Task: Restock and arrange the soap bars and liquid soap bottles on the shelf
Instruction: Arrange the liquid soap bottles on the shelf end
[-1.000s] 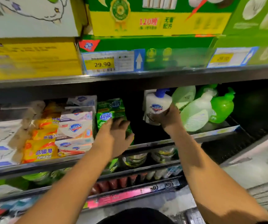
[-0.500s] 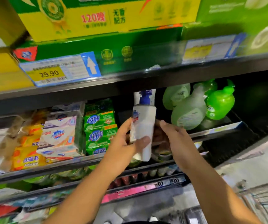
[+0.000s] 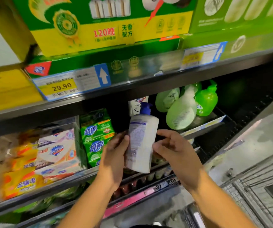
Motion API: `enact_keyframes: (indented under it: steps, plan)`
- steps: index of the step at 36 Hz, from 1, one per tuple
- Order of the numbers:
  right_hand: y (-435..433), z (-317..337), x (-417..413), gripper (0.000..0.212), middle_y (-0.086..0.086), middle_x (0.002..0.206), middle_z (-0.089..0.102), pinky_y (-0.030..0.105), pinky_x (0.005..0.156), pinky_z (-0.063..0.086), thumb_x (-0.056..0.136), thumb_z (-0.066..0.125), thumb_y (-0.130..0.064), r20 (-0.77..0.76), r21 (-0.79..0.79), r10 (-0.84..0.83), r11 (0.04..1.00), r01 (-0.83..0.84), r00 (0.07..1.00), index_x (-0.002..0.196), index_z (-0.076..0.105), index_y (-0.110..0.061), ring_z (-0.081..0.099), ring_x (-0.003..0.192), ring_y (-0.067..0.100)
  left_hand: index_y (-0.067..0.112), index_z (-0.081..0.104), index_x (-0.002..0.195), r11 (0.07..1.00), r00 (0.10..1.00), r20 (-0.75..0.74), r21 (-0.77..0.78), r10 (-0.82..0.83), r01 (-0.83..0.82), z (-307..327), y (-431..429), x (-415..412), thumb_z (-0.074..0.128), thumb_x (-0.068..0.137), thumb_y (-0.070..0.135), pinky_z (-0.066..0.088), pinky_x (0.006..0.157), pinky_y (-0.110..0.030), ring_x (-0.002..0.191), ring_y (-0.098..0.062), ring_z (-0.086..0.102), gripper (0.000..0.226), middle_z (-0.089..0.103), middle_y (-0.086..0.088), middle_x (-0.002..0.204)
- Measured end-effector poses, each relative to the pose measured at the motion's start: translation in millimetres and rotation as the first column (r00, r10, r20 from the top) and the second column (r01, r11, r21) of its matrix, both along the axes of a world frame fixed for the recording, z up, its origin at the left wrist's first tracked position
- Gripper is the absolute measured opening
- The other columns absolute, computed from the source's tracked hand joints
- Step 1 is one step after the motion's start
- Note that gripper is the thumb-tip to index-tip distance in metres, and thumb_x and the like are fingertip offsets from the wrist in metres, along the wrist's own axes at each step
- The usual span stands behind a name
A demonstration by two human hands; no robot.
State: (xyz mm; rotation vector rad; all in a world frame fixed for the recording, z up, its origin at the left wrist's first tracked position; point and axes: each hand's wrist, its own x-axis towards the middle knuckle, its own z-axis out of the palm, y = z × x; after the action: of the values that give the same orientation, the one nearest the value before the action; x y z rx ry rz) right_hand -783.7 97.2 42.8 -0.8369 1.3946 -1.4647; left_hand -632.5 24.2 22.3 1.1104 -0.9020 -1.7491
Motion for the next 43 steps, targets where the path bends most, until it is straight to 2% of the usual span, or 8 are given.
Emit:
enact_keyframes:
  steps: [5,13,18,23,30,34,40,43]
  plan:
    - [-4.4,4.4,17.3,0.039,0.000,0.083,0.067,0.019,0.072,0.052,0.083,0.076,-0.003,-0.171,-0.041,0.065,0.997,-0.073,0.983,0.112,0.070,-0.029,0.061,0.075,0.008,0.009,0.060,0.130,0.959,0.960,-0.086,0.075,-0.268,0.274,0.5,14.4,0.0,0.076,0.071,0.049,0.056,0.085,-0.045,0.100,-0.032,0.067,0.073,0.069,-0.020,0.117]
    - [-2.2,-2.9,2.4,0.062,-0.010,0.109,0.070,0.023,0.081,0.054,0.070,0.083,-0.047,-0.357,0.172,0.048,0.985,0.015,0.933,0.126,0.060,-0.032,0.065,0.098,0.010,0.008,0.065,0.124,0.914,0.906,-0.295,0.177,-0.305,0.365,8.1,8.2,17.3,0.067,0.077,0.041,0.050,0.098,-0.056,0.108,-0.037,0.067,0.058,0.067,-0.023,0.123]
    - [0.5,-1.1,2.5,0.054,0.003,0.106,0.076,0.030,0.077,0.058,0.070,0.084,-0.014,-0.092,0.003,0.157,0.988,-0.157,0.983,0.120,0.064,-0.018,0.071,0.096,0.017,0.009,0.070,0.116,0.927,0.922,-0.111,0.024,-0.370,0.374,14.4,0.1,26.5,0.072,0.083,0.023,0.060,0.083,-0.047,0.098,-0.032,0.072,0.035,0.073,-0.017,0.111]
    - [15.2,-4.9,-5.3,0.065,-0.002,0.107,0.075,0.036,0.083,0.059,0.062,0.093,-0.011,-0.334,0.024,0.145,0.989,-0.146,0.931,0.119,0.064,-0.023,0.070,0.099,0.019,0.024,0.054,0.121,0.773,0.829,0.246,-0.302,-0.502,0.558,18.1,2.2,33.4,0.084,0.068,-0.005,0.056,0.069,-0.021,0.092,-0.007,0.072,0.068,0.075,0.014,0.101]
    - [35.9,-27.6,1.4,0.071,-0.021,0.112,0.068,0.016,0.090,0.049,0.073,0.066,0.017,-0.368,-0.204,-0.017,0.977,-0.064,0.930,0.106,0.072,-0.045,0.063,0.109,0.002,0.030,0.065,0.124,0.534,0.820,0.484,-0.625,-0.307,0.569,4.0,6.0,34.4,0.091,0.067,0.014,0.053,0.095,-0.028,0.120,-0.015,0.062,0.065,0.065,0.010,0.129]
    - [38.8,-6.8,-8.2,0.058,-0.027,0.110,0.068,0.013,0.083,0.050,0.063,0.086,-0.016,-0.501,-0.137,0.017,0.986,-0.099,0.865,0.111,0.063,-0.037,0.065,0.101,-0.004,0.029,0.071,0.112,0.690,0.844,0.393,-0.495,-0.364,0.528,27.7,10.5,27.7,0.092,0.056,0.003,0.054,0.082,-0.020,0.101,-0.006,0.070,0.065,0.075,0.012,0.108]
    - [17.6,20.8,-17.8,0.036,0.014,0.106,0.075,0.061,0.088,0.048,0.076,0.081,-0.036,0.011,0.108,0.086,0.990,-0.086,0.996,0.104,0.074,-0.014,0.067,0.103,0.045,0.013,0.073,0.104,0.890,0.884,0.128,-0.016,-0.450,0.456,51.8,3.9,-3.1,0.070,0.081,0.029,0.060,0.071,-0.029,0.088,-0.019,0.075,0.028,0.078,-0.004,0.097]
    - [20.6,15.9,-15.3,0.031,0.016,0.105,0.075,0.044,0.080,0.055,0.090,0.068,-0.035,0.179,0.287,0.035,0.954,-0.086,0.983,0.104,0.075,-0.008,0.071,0.096,0.039,0.009,0.074,0.110,0.842,0.860,0.063,0.254,-0.506,0.476,42.4,2.0,-11.4,0.063,0.092,0.032,0.061,0.073,-0.036,0.094,-0.027,0.074,0.031,0.076,-0.012,0.103]
